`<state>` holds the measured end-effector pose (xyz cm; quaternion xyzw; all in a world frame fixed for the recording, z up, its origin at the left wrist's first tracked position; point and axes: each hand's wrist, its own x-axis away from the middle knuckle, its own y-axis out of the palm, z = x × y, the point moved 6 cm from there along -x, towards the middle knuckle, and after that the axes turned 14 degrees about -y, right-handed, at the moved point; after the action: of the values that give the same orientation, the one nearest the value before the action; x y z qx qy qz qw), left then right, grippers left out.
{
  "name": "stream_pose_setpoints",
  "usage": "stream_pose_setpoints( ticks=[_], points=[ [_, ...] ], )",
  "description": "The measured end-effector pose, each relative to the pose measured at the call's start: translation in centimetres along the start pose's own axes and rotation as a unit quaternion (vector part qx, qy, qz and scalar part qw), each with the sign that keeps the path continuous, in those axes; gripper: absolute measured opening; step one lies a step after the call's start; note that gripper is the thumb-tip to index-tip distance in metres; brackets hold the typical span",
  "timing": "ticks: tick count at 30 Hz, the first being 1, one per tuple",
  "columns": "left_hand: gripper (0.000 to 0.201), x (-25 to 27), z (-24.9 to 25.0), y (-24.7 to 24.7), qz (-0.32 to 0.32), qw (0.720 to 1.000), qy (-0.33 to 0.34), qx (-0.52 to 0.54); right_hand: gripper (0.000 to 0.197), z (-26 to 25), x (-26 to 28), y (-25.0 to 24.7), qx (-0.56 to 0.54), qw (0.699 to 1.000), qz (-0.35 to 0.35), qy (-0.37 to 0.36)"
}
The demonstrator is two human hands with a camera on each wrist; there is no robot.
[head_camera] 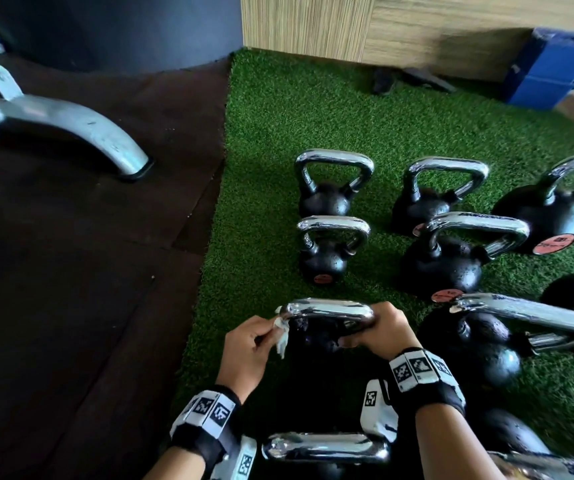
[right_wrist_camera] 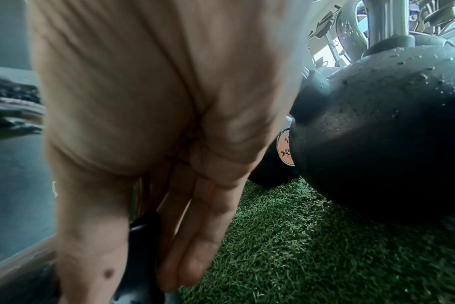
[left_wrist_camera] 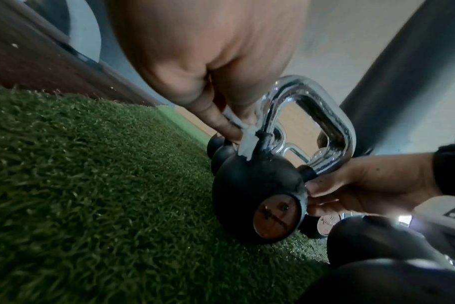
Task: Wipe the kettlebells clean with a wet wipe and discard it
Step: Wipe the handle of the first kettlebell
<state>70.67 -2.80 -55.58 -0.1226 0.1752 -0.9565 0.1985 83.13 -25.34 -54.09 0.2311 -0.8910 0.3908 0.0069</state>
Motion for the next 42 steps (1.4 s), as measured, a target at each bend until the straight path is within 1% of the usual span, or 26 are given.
stream_pose_setpoints(
  ticks=[3, 6, 10, 11, 13, 15, 17, 19, 21, 22, 23, 25, 26, 27, 29, 30, 32, 33, 36, 38, 40, 42],
  points=[
    [0.012, -0.1, -0.3, 0.6, -0.019, 1.000, 0.007, -0.008, 0.044, -0.1, 0.1, -0.1, 0.007, 1.000, -0.002, 0.006],
    [0.010, 0.1, 0.0, 0.9, -0.023, 1.000, 0.017, -0.007, 0.037, -0.4, 0.4, -0.5, 0.030, 0.999, -0.018, -0.004],
    [0.009, -0.9, 0.4, 0.8, -0.002, 0.999, 0.024, -0.029, 0.021, -0.4, 0.5, -0.8, 0.094, 0.992, -0.083, -0.013],
    [0.010, -1.5, 0.4, 0.8, 0.000, 0.999, 0.019, -0.031, 0.022, -0.5, 0.6, -0.8, 0.107, 0.989, -0.097, -0.018],
    [0.014, -2.9, 0.8, 0.9, 0.011, 0.999, 0.002, -0.046, 0.029, -0.8, 0.5, -0.8, 0.125, 0.985, -0.116, -0.037],
    [0.019, -4.4, 2.1, 1.3, 0.019, 0.996, 0.014, -0.081, 0.029, -1.5, 0.7, -0.5, 0.142, 0.978, -0.141, -0.054],
    [0.022, -5.7, 3.9, 2.2, 0.009, 0.994, 0.033, -0.102, 0.027, -2.6, 0.8, 0.3, 0.161, 0.966, -0.191, -0.071],
    [0.024, -6.8, 5.5, 3.0, -0.012, 0.994, 0.031, -0.106, 0.027, -3.8, 0.8, 1.3, 0.162, 0.952, -0.243, -0.088],
    [0.023, -7.6, 6.5, 3.5, -0.033, 0.992, 0.025, -0.118, 0.020, -4.5, 0.3, 1.7, 0.159, 0.946, -0.268, -0.093],
    [0.023, -7.9, 6.6, 3.4, -0.042, 0.992, 0.018, -0.114, 0.017, -4.6, -0.2, 1.6, 0.156, 0.948, -0.261, -0.091],
    [0.024, -8.2, 6.5, 3.2, -0.055, 0.994, 0.009, -0.098, 0.015, -4.6, -0.8, 1.2, 0.148, 0.957, -0.235, -0.085],
    [0.030, -8.3, 5.7, 3.0, -0.097, 0.993, -0.016, -0.061, 0.009, -4.1, -1.8, 0.2, 0.107, 0.982, -0.144, -0.060],
    [0.029, -8.1, 5.1, 3.0, -0.114, 0.992, -0.030, -0.051, 0.011, -3.8, -2.0, 0.0, 0.067, 0.991, -0.109, -0.043],
    [0.027, -7.9, 4.6, 3.2, -0.117, 0.991, -0.045, -0.042, 0.017, -3.7, -2.1, 0.3, 0.022, 0.994, -0.101, -0.026],
    [0.023, -7.6, 3.7, 3.4, -0.089, 0.993, -0.069, -0.025, 0.023, -3.3, -1.9, 1.7, -0.052, 0.989, -0.137, 0.004],
    [0.021, -7.5, 3.6, 3.6, -0.071, 0.994, -0.077, -0.019, 0.022, -3.1, -1.8, 2.4, -0.078, 0.985, -0.154, 0.013],
    [0.018, -7.6, 4.1, 3.7, -0.043, 0.996, -0.079, -0.021, 0.017, -2.5, -1.9, 3.1, -0.113, 0.982, -0.151, 0.025],
    [0.019, -7.6, 4.7, 3.6, -0.028, 0.997, -0.063, -0.030, 0.017, -2.2, -1.9, 3.1, -0.124, 0.982, -0.142, 0.030],
    [0.021, -7.4, 7.2, 2.6, 0.018, 0.998, 0.023, -0.060, 0.020, -1.8, -2.0, 3.1, -0.116, 0.985, -0.128, 0.029],
    [0.023, -7.6, 7.9, 2.3, 0.019, 0.997, 0.042, -0.069, 0.020, -1.9, -1.9, 3.0, -0.106, 0.987, -0.121, 0.019],
    [0.024, -7.9, 8.0, 2.2, 0.000, 0.996, 0.027, -0.091, 0.021, -1.9, -1.9, 3.1, -0.114, 0.986, -0.124, 0.016],
    [0.023, -8.2, 8.0, 2.0, -0.012, 0.997, 0.012, -0.079, 0.021, -2.0, -2.0, 3.2, -0.119, 0.984, -0.132, 0.010]
  ],
)
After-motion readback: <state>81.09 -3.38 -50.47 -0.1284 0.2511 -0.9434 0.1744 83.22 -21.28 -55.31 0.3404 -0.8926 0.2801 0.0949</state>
